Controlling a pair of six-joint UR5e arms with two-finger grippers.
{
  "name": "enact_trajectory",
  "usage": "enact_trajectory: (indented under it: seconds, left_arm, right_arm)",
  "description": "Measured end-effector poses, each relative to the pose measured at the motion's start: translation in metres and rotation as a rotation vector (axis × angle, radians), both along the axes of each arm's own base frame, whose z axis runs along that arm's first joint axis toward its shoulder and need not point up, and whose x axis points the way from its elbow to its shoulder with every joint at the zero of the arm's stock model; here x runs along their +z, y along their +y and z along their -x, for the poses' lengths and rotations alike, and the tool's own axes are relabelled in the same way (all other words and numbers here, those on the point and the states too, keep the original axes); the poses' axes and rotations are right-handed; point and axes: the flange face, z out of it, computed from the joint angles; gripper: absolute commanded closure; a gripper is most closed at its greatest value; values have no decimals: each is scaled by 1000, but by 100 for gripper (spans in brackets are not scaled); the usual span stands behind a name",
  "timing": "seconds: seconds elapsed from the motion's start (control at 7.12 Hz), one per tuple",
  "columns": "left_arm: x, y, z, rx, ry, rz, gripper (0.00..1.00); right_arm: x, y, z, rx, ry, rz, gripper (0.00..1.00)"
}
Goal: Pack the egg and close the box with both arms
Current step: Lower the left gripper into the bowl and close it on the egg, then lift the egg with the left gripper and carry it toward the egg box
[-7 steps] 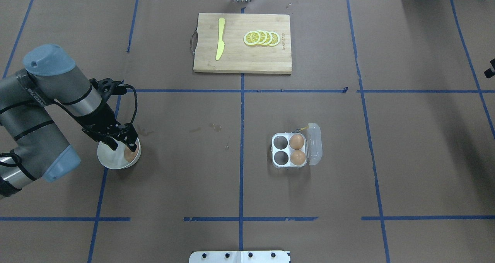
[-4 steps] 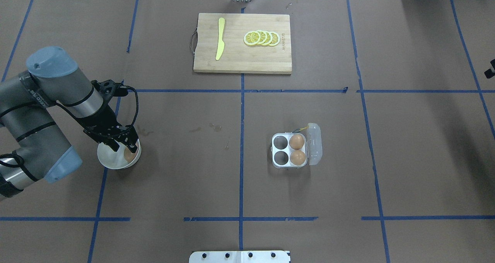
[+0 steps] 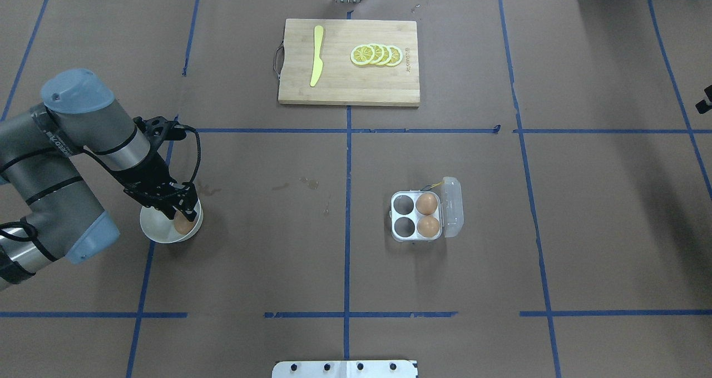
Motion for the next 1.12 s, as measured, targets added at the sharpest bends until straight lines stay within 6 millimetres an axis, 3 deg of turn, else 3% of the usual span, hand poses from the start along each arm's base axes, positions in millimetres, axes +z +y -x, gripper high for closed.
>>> enact_trajectory:
  seconds: [0.42,0.56,0.7,0.84,0.98,1.12]
  left_arm:
    - [-5,1,3,-7,2,-10,100]
    - [-13,-1,10,-20,10,-20,100]
    - [-22,-13,31,-60,19,-29,100]
    - [-36,-30,56,-114,28,-36,100]
    - [-59,-42,64,-158,40,-27,100]
    - [-89,-51,54,-198,51,-1,100]
  right_arm:
    - [0,0,3,-5,0,-1,0]
    - [-2,-1,5,-8,-1,-4,0]
    - [-4,-1,6,-10,-2,-7,0]
    - [-6,-2,8,-13,-3,-11,0]
    - [-9,-2,12,-19,-4,-16,0]
    - [-13,-3,16,-26,-6,-22,0]
